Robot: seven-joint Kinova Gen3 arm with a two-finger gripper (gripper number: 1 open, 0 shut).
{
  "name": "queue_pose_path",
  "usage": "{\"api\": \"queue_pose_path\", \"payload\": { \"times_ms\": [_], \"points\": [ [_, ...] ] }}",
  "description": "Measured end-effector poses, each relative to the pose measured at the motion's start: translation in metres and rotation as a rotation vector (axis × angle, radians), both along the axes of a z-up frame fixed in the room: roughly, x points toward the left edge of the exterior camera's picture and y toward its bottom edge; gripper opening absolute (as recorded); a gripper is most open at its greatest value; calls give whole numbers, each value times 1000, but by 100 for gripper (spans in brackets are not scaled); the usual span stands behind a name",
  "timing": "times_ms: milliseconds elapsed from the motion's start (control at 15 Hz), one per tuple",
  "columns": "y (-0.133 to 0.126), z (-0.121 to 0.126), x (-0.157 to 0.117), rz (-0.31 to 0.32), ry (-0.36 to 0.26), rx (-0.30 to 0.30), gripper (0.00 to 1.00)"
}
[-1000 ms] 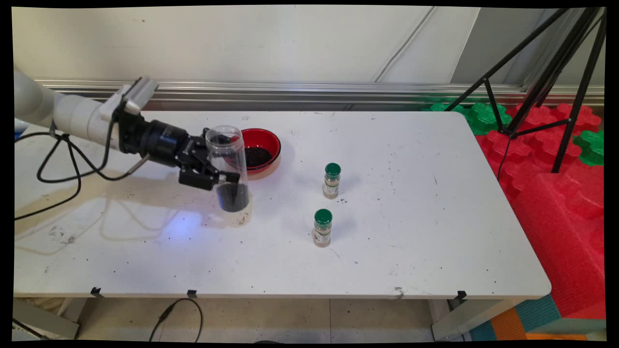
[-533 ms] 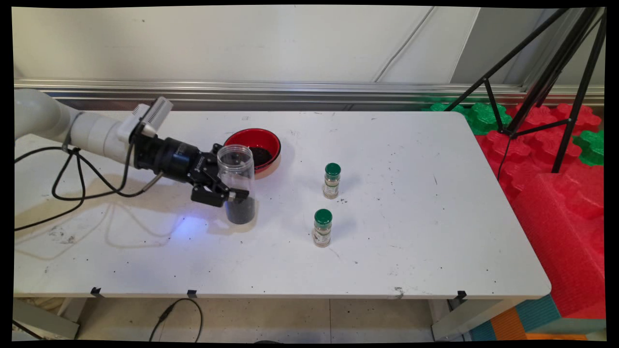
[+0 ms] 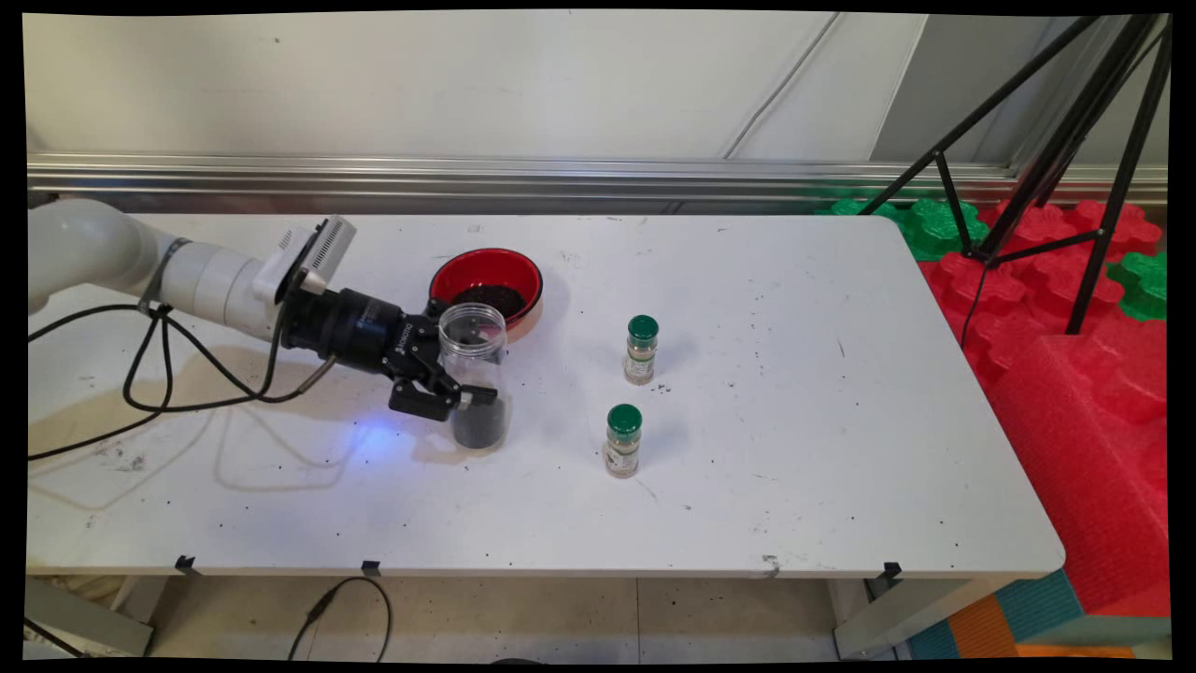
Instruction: Place the picked object on the table
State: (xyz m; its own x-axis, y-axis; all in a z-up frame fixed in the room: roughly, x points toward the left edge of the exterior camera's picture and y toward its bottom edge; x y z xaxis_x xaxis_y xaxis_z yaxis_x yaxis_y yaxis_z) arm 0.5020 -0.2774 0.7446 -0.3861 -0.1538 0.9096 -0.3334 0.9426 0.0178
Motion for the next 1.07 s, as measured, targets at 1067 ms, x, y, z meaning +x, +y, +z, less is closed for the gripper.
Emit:
{"api": "queue_pose_path", "payload": {
  "times_ms": [1067],
  "points": [
    [4,-15,-9,10,-36,-28,0]
  ]
}}
